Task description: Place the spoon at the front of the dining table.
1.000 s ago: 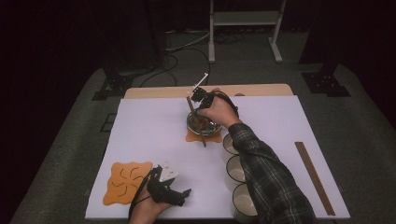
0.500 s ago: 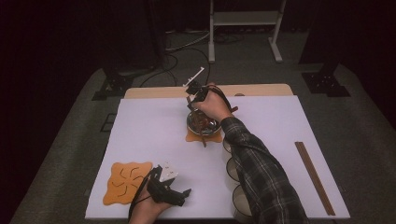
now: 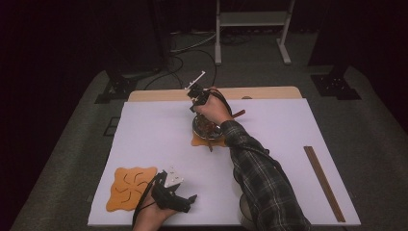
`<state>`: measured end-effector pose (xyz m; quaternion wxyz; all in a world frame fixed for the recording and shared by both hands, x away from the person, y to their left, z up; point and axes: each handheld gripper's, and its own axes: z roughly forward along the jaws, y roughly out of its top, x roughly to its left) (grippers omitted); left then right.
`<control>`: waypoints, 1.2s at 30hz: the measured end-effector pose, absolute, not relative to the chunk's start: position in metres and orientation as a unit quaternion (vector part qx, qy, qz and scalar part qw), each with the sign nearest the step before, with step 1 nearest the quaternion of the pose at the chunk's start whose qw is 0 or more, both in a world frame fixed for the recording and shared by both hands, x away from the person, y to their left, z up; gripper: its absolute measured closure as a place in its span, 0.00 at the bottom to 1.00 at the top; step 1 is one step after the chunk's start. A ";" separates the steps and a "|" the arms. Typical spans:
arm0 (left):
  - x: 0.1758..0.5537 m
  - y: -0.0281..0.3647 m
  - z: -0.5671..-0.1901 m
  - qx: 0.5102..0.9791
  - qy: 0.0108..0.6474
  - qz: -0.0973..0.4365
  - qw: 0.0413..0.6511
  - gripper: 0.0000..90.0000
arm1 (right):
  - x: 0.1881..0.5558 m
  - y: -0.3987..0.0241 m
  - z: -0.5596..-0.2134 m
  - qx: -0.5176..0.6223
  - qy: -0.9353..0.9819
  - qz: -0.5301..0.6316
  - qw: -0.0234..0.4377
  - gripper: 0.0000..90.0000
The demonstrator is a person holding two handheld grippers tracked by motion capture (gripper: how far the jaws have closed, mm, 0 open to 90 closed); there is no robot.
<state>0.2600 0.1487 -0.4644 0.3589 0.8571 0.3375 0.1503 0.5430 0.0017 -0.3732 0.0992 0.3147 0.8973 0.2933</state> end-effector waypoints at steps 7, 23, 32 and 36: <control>0.260 0.149 -0.464 0.857 0.338 0.150 0.359 0.01 | 0.546 0.004 -0.380 0.317 0.898 0.288 0.103 0.99; 0.260 0.149 -0.464 0.857 0.338 0.150 0.359 0.01 | 0.547 0.001 -0.382 0.327 0.896 0.278 0.111 0.99; 0.260 0.149 -0.464 0.857 0.338 0.151 0.359 0.00 | 0.547 -0.004 -0.381 0.337 0.894 0.272 0.115 0.99; 0.260 0.149 -0.464 0.857 0.337 0.151 0.359 0.01 | 0.547 -0.007 -0.381 0.341 0.893 0.269 0.115 0.99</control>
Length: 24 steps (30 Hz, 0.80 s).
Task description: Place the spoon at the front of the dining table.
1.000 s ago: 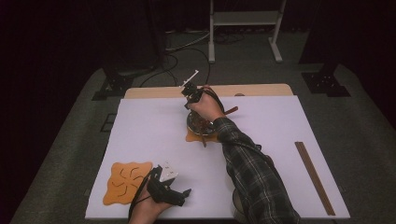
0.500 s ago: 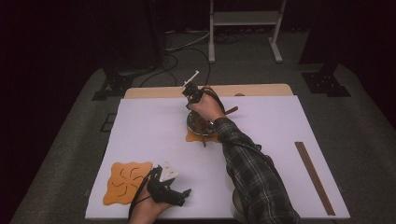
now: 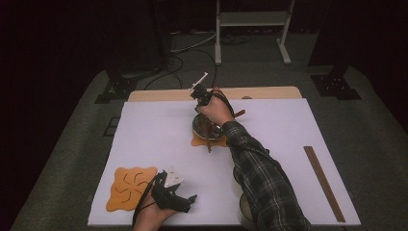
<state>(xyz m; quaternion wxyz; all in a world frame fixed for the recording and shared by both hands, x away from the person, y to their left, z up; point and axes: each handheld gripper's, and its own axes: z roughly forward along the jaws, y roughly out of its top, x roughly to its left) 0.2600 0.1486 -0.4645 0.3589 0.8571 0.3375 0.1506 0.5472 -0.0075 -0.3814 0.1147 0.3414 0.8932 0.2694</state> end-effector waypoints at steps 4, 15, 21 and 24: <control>0.260 0.149 -0.464 0.857 0.337 0.151 0.359 0.01 | 0.547 -0.011 -0.381 0.346 0.892 0.267 0.117 0.99; 0.260 0.149 -0.464 0.857 0.337 0.151 0.359 0.00 | 0.545 -0.022 -0.379 0.350 0.888 0.272 0.120 0.99; 0.260 0.149 -0.464 0.857 0.338 0.150 0.359 0.00 | 0.529 -0.031 -0.370 0.332 0.891 0.288 0.112 0.99; 0.260 0.148 -0.465 0.857 0.338 0.151 0.358 0.00 | 0.517 -0.037 -0.367 0.318 0.895 0.293 0.107 0.99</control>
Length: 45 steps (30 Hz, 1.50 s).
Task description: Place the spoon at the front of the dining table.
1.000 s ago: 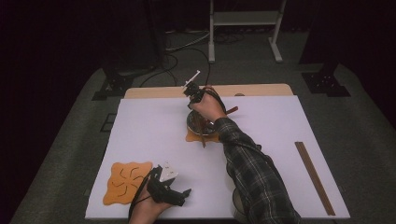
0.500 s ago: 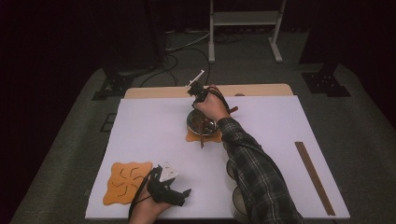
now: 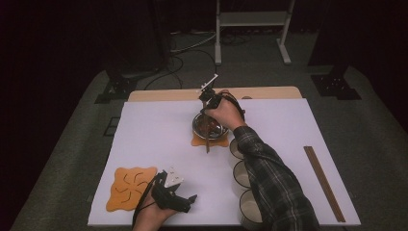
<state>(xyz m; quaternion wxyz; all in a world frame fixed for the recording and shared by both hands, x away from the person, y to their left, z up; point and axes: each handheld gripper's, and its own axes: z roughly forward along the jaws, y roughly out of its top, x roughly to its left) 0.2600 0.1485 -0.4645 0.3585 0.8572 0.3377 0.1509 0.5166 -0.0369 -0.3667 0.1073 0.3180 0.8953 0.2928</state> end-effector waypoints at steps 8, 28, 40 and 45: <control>0.260 0.149 -0.464 0.858 0.337 0.151 0.357 0.00 | 0.482 -0.055 -0.362 0.286 0.905 0.302 0.093 1.00; 0.260 0.149 -0.464 0.859 0.336 0.149 0.356 0.00 | 0.429 -0.073 -0.372 0.235 0.921 0.308 0.046 0.99; 0.260 0.149 -0.464 0.859 0.337 0.149 0.356 0.00 | 0.405 -0.069 -0.375 0.192 0.929 0.315 0.016 0.99; 0.260 0.149 -0.464 0.859 0.337 0.149 0.356 0.00 | 0.403 -0.065 -0.377 0.174 0.936 0.304 0.007 1.00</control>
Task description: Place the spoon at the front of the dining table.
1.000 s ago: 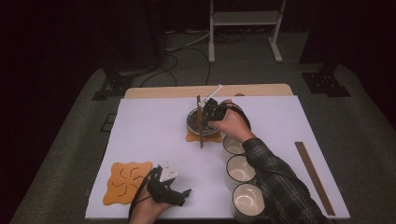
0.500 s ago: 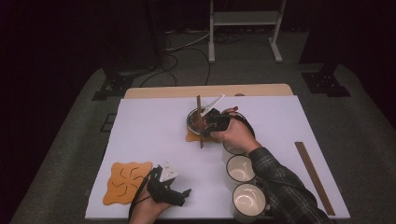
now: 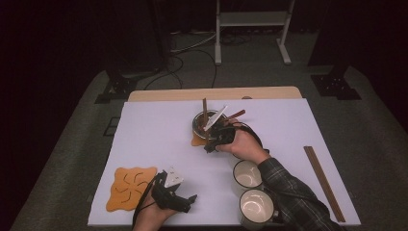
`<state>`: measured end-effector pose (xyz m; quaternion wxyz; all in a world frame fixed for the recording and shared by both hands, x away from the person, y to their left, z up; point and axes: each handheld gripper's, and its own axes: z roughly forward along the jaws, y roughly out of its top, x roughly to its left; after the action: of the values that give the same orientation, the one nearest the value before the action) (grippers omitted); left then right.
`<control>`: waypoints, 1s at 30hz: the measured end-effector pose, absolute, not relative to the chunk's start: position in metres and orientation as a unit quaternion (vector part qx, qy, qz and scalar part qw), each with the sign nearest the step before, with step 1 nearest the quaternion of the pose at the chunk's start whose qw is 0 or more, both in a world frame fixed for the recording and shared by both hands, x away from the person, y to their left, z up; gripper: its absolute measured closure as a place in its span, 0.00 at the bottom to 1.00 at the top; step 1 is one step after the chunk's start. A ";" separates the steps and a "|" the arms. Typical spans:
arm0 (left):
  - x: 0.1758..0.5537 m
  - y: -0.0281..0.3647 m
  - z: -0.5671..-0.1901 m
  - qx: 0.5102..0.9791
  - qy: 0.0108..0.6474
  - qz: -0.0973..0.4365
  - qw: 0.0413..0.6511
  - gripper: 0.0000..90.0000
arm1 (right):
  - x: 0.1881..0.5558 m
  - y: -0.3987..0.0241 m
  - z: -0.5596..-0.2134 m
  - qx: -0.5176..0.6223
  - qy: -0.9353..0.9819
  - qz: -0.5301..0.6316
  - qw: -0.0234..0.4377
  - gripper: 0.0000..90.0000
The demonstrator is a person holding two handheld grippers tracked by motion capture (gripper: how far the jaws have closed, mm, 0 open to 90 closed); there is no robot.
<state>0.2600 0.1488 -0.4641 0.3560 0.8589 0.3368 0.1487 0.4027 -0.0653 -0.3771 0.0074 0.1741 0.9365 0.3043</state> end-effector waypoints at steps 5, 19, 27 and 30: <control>0.260 0.149 -0.464 0.859 0.337 0.149 0.356 0.00 | 0.402 -0.062 -0.381 0.165 0.944 0.287 -0.001 1.00; 0.260 0.149 -0.464 0.859 0.337 0.148 0.355 0.00 | 0.404 -0.055 -0.386 0.156 0.951 0.267 0.003 1.00; 0.260 0.149 -0.464 0.859 0.337 0.149 0.355 0.00 | 0.406 -0.055 -0.386 0.158 0.950 0.268 0.005 1.00; 0.260 0.149 -0.464 0.859 0.337 0.148 0.355 0.00 | 0.405 -0.056 -0.386 0.157 0.949 0.274 0.003 0.99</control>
<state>0.2600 0.1489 -0.4640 0.3552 0.8593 0.3368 0.1484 0.4049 -0.0556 -0.3858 0.0026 0.1571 0.9489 0.2738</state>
